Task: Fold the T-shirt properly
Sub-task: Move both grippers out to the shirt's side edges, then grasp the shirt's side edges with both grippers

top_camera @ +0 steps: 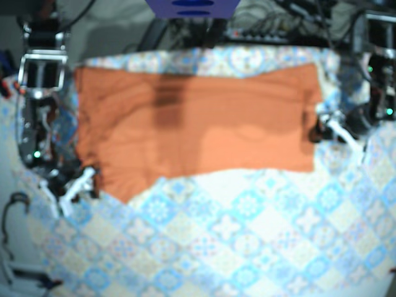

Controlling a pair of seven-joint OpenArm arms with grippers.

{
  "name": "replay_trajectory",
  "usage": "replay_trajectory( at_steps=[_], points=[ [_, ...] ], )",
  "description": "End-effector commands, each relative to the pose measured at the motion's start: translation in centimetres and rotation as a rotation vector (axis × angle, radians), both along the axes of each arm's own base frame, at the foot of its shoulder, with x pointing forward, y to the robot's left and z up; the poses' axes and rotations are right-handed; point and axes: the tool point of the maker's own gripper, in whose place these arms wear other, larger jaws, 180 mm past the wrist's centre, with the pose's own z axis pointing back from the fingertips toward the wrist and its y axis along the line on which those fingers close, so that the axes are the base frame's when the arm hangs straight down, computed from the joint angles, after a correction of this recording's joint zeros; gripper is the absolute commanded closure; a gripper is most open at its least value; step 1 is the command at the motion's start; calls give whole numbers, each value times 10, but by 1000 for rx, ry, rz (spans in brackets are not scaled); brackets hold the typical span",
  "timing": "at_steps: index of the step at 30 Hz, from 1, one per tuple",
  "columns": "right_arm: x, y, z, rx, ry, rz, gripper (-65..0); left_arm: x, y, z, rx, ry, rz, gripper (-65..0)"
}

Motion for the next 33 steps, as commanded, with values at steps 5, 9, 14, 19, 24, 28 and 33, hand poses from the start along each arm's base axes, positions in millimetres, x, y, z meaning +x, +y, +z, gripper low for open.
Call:
replay_trajectory(
  at_steps=[5, 9, 14, 19, 24, 28, 33],
  points=[
    [13, 16, 29, 1, -39, 174, -353, 12, 7, 17, 14, -50, -3, -614],
    [15, 18, 18, 54, 28, 207, -353, 18, 5, 21, 13, -61, -8, -614],
    [9, 18, -20, 260, 181, 142, -353, 23, -1, 22, -7, -73, -5, -614],
    [8, 26, -30, 238, 221, 184, -353, 18, -10, 14, -40, -64, 4, -614],
    [16, 46, -27, 161, 218, 287, -353, -7, -23, -10, -76, 1, 12, -614],
    [25, 56, -18, 143, 184, 320, -353, -16, -19, -14, -85, 15, 35, -614],
    [34, 53, -20, 64, 157, 336, -353, -16, -8, -9, -74, 3, 60, -614]
  ],
)
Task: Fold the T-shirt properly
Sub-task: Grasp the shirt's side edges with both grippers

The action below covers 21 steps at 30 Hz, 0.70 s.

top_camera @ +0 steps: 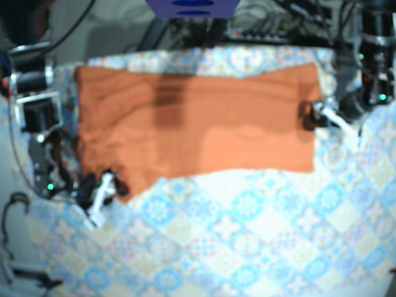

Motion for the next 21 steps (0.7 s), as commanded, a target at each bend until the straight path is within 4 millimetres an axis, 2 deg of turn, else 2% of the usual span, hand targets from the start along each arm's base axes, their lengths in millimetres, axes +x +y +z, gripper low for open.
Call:
replay_trajectory(
  at_steps=[1, 3, 5, 8, 12, 15, 18, 21],
  points=[
    [16, -9, 16, -9, -44, -15, -353, 11, 4, 14, 4, -49, -6, -614],
    [16, -18, 7, -10, -25, -46, -353, 11, 5, 14, 7, -50, -6, -614],
    [21, -23, 6, 8, -27, -74, -353, 12, 4, 15, 6, -52, -6, -614],
    [29, -23, 3, 40, -32, -110, -353, 11, 4, 15, 5, -49, -8, -614],
    [29, -34, -7, -3, -34, -122, -353, 12, 3, 14, 4, -50, -9, -614],
    [30, -36, -8, -30, -53, -109, -353, 12, 3, 14, 4, -50, -9, -614],
    [32, -26, -12, -12, -75, -106, -353, 11, 3, 14, 4, -48, -7, -614],
    [33, -39, -21, 3, -96, -183, -353, 11, 3, 14, 2, -48, -7, -614]
  ],
)
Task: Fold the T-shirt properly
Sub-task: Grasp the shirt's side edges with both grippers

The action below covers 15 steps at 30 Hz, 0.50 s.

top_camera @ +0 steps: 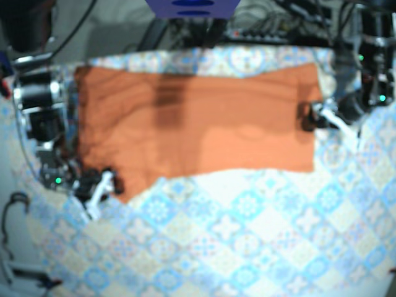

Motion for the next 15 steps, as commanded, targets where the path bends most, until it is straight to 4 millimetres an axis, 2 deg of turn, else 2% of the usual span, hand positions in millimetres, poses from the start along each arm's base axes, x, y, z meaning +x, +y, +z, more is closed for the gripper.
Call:
replay_trajectory(
  at_steps=[1, 6, 10, 15],
  points=[
    [16, -16, 18, 0, -59, -44, -353, 9, 5, 12, 8, -41, -3, -614],
    [18, -21, 18, 4, -69, -66, -352, 9, 5, 12, 8, -41, -3, -614],
    [28, -34, 24, -16, -124, -135, -352, 8, 5, 12, 8, -39, -4, -614],
    [27, -41, 25, -26, -125, -137, -352, 7, 5, 11, 9, -30, -7, -614]
  ],
)
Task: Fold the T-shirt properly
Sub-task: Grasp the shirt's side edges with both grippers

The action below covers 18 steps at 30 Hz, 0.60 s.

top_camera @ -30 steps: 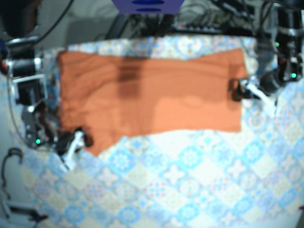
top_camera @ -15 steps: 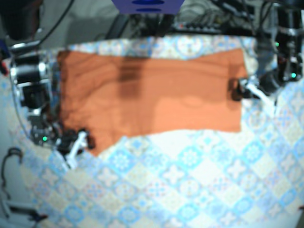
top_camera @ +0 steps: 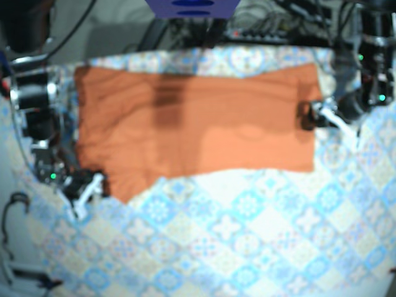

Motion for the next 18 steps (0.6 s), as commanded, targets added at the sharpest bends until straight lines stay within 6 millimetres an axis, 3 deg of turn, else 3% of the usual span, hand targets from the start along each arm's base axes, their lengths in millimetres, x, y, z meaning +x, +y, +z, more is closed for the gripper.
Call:
replay_trajectory(
  at_steps=[1, 9, 13, 18],
  points=[
    [18, -5, 23, 6, -66, -7, -352, 9, 6, 13, 10, -39, -3, -614],
    [2, 10, 4, -52, 0, 104, -352, 10, 6, 14, 11, -42, -5, -614],
    [-8, 4, -9, -51, 38, 84, -352, 10, 6, 14, 11, -42, -5, -614],
    [-7, -6, -11, -38, 1, 27, -352, 9, 6, 13, 11, -40, -5, -614]
  ],
)
